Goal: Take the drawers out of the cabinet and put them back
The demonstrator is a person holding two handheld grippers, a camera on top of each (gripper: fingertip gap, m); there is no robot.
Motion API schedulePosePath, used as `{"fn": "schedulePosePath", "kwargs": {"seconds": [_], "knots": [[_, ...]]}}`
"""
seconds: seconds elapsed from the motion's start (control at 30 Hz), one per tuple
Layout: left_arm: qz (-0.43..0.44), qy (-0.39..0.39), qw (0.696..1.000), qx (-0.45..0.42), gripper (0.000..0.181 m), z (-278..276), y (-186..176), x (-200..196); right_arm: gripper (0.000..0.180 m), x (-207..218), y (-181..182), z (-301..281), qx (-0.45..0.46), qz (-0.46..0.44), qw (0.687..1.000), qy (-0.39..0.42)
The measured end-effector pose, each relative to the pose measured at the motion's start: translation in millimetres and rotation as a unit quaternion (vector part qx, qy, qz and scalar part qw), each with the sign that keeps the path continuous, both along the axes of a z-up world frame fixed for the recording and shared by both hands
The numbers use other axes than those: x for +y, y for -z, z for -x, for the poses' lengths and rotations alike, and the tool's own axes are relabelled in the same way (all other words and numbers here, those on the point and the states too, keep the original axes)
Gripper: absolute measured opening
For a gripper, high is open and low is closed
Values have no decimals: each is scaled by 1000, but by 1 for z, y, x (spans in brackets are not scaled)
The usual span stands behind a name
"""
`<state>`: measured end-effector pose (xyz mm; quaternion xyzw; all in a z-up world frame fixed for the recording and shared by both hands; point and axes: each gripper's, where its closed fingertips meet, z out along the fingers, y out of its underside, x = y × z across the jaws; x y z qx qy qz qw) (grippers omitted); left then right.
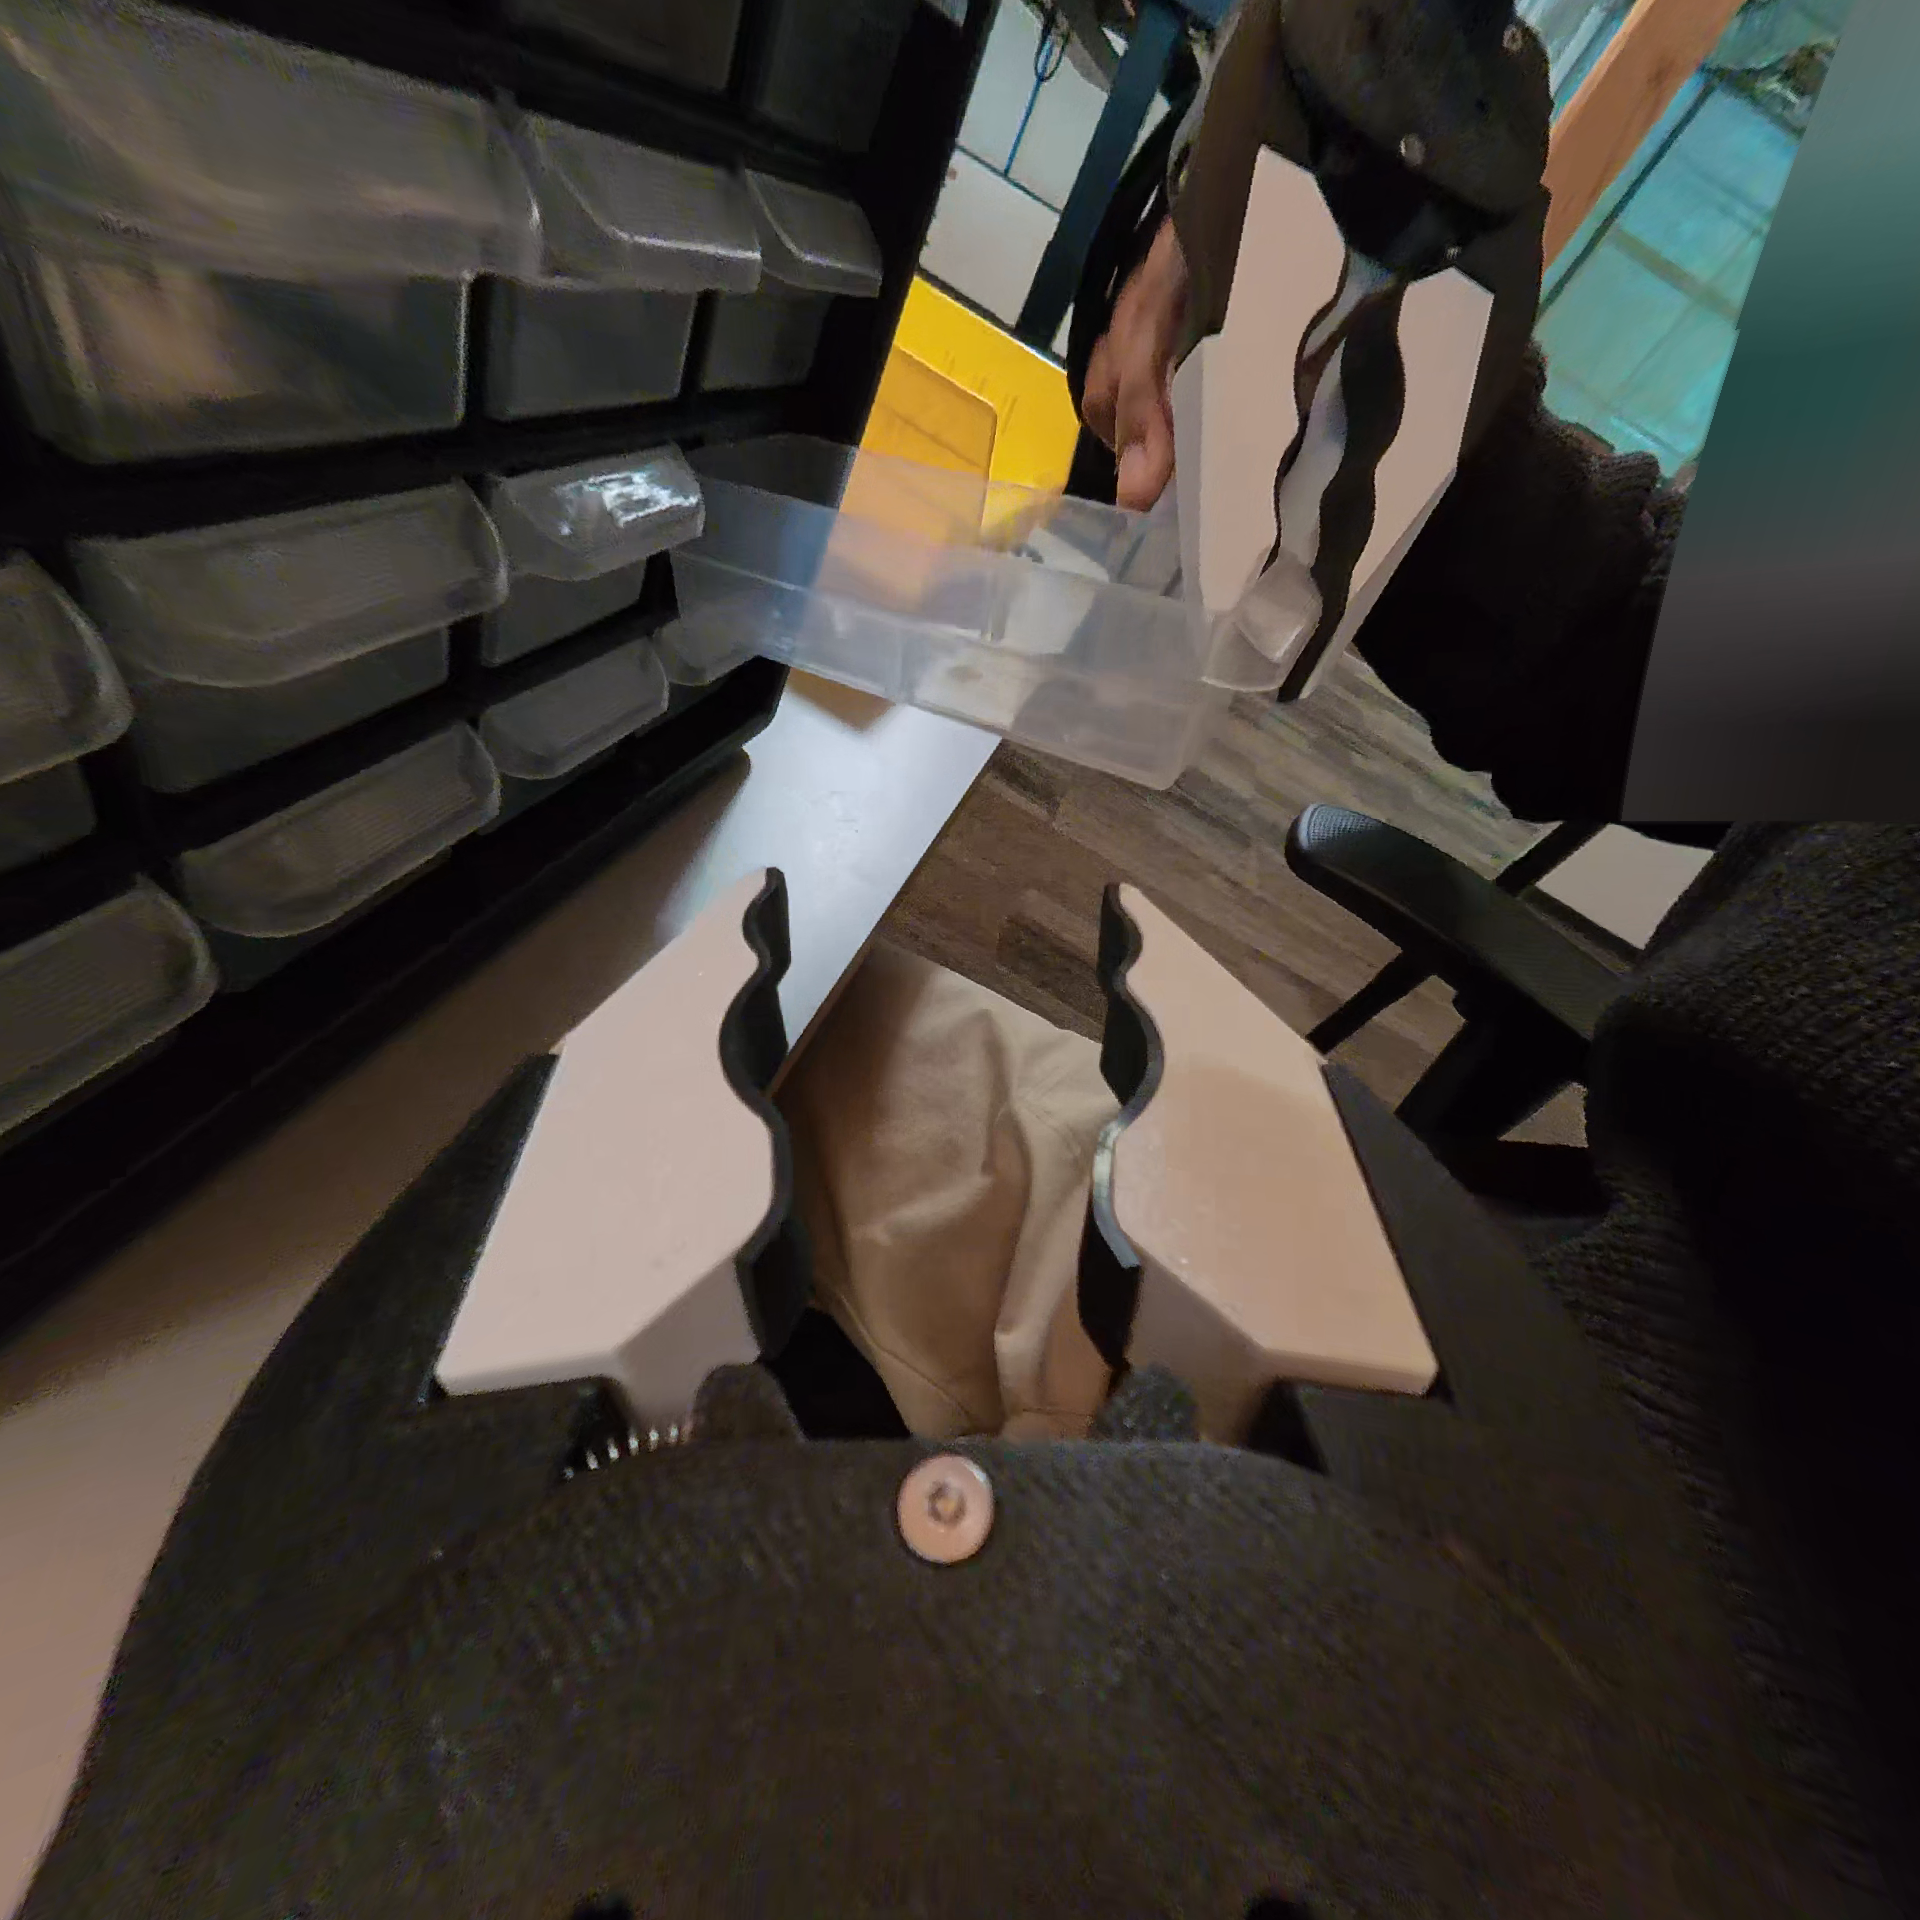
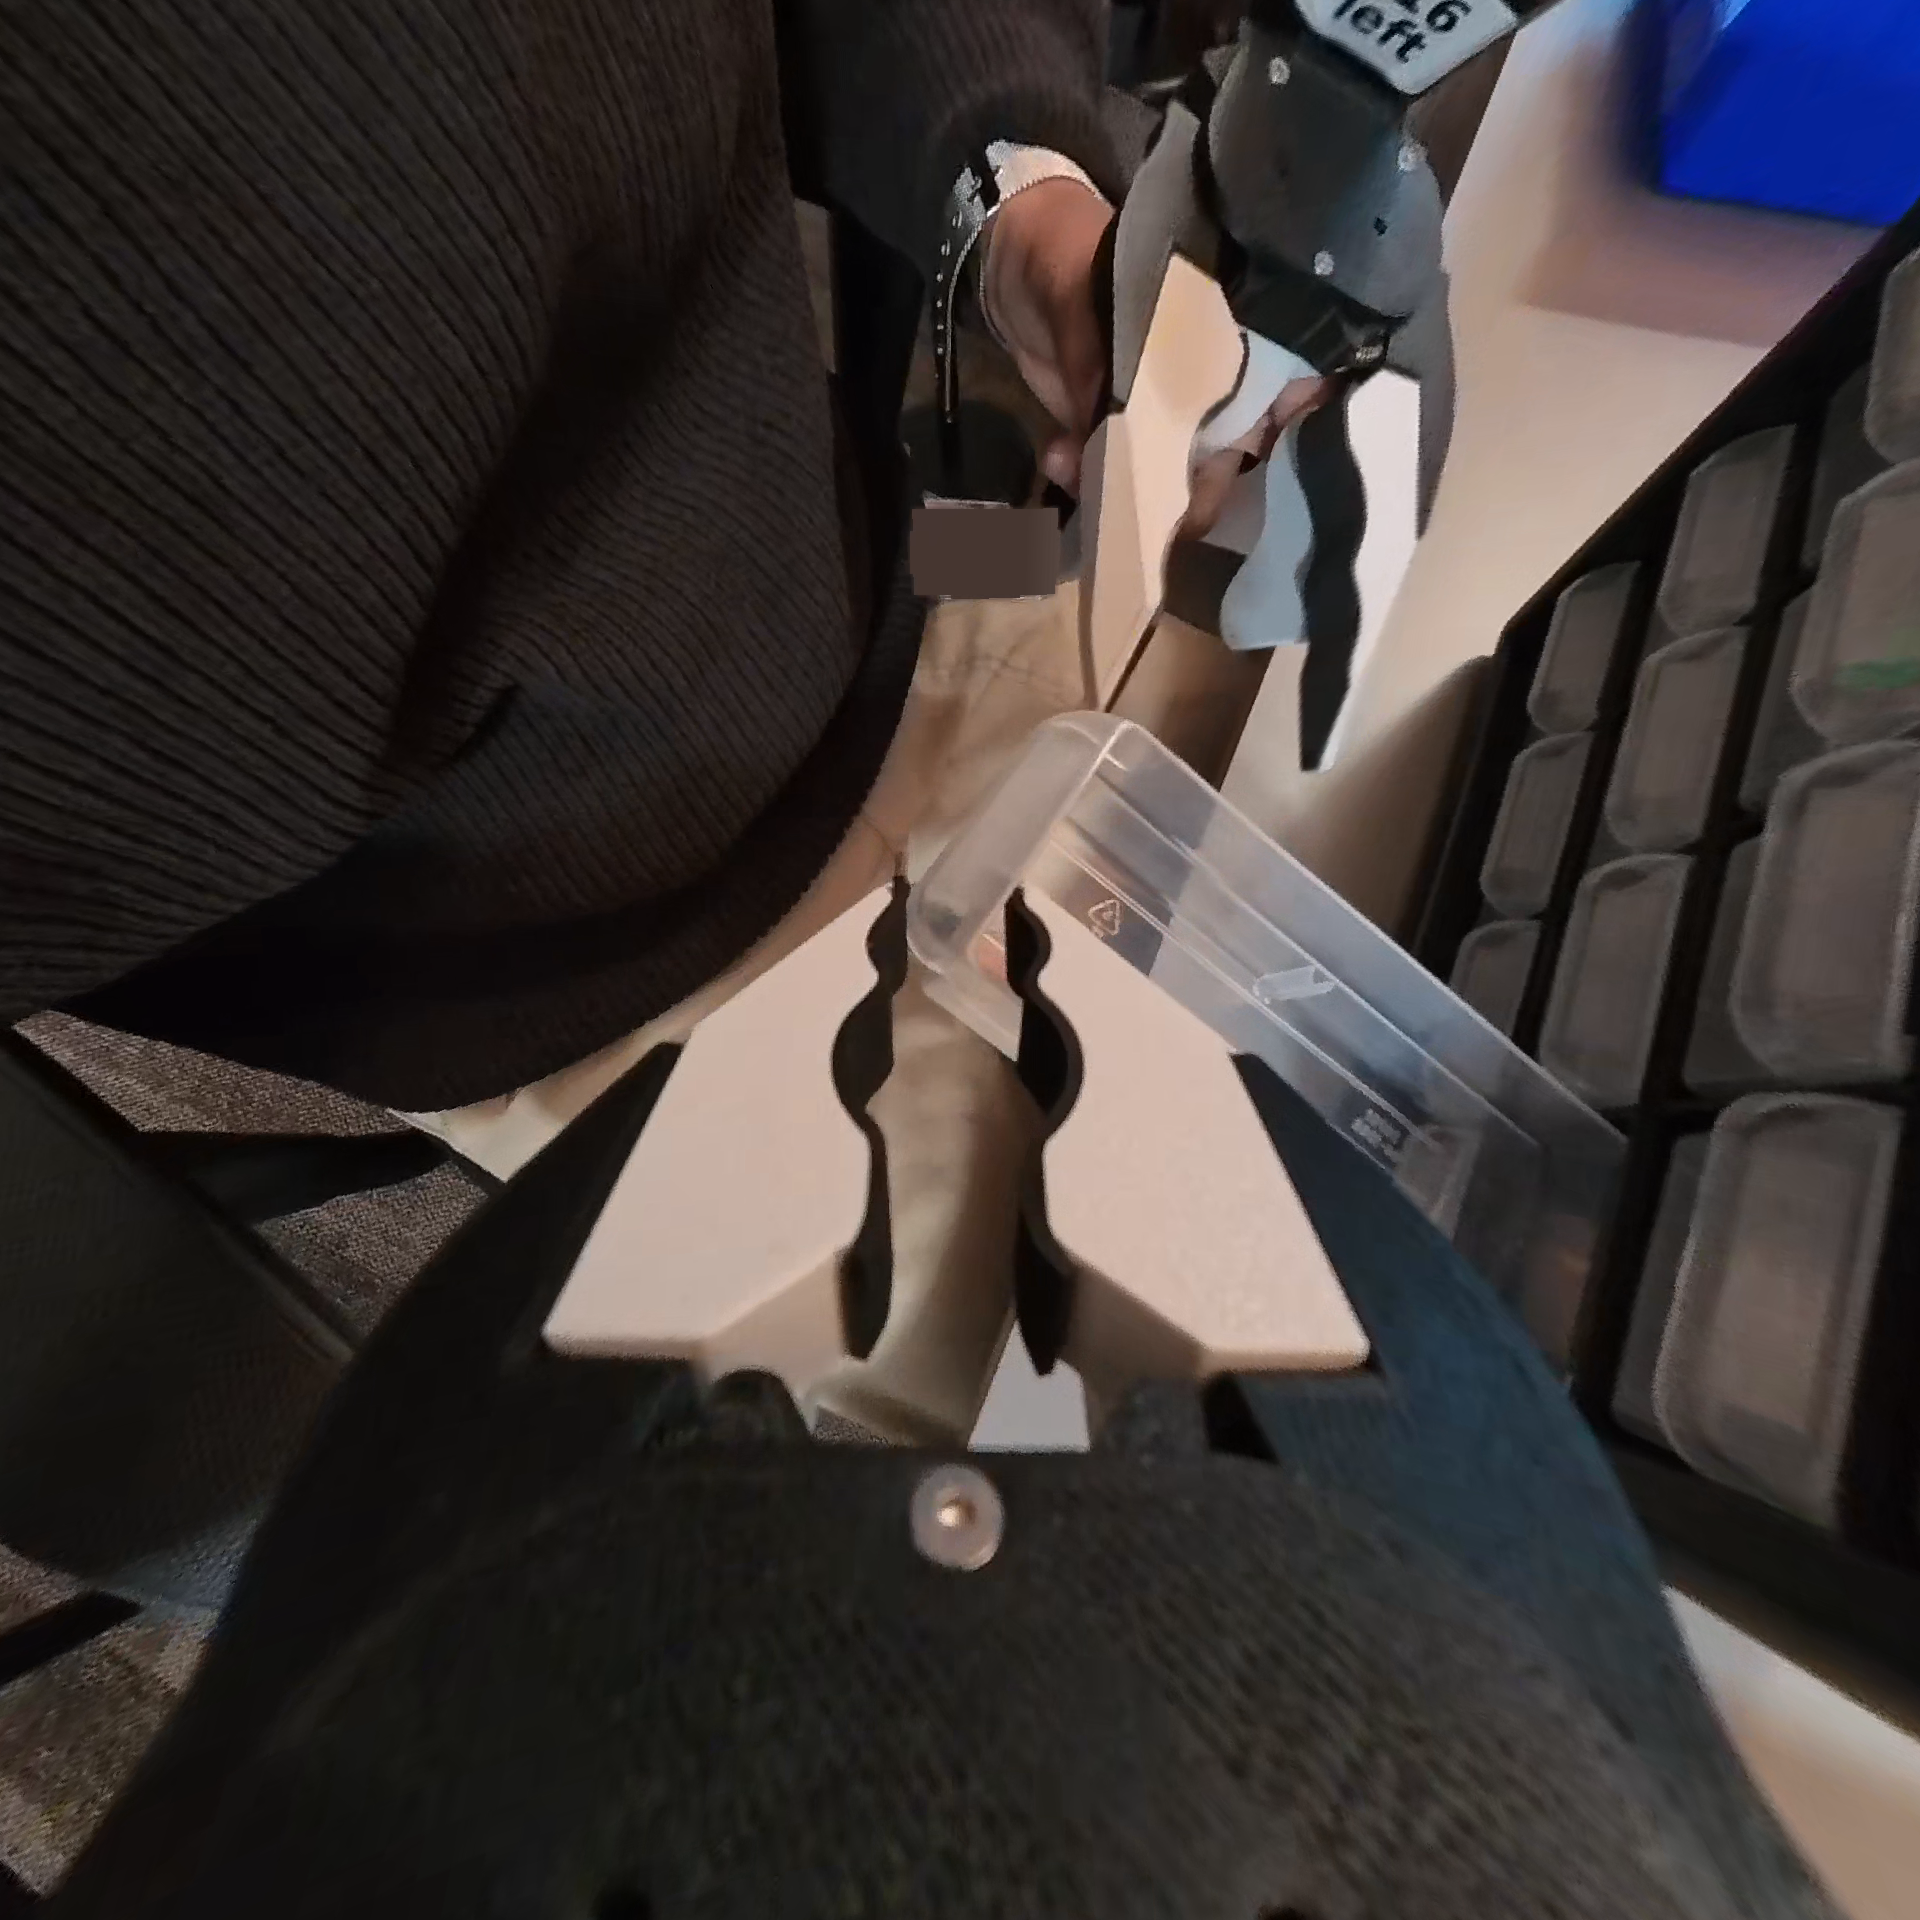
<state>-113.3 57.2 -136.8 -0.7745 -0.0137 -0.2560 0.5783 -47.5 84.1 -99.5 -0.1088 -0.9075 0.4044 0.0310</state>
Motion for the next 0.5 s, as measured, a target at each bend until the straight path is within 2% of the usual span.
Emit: {"fn": "schedulePosePath", "kwargs": {"seconds": [0.23,0.5], "knots": [[5,3,1000,-10,58,1,3,1,17,7,-3,-1,15,-18,1000,7],[3,6,1000,-6,58,-1,2,0,18,27,31,-4,14,-83,996,42]]}}
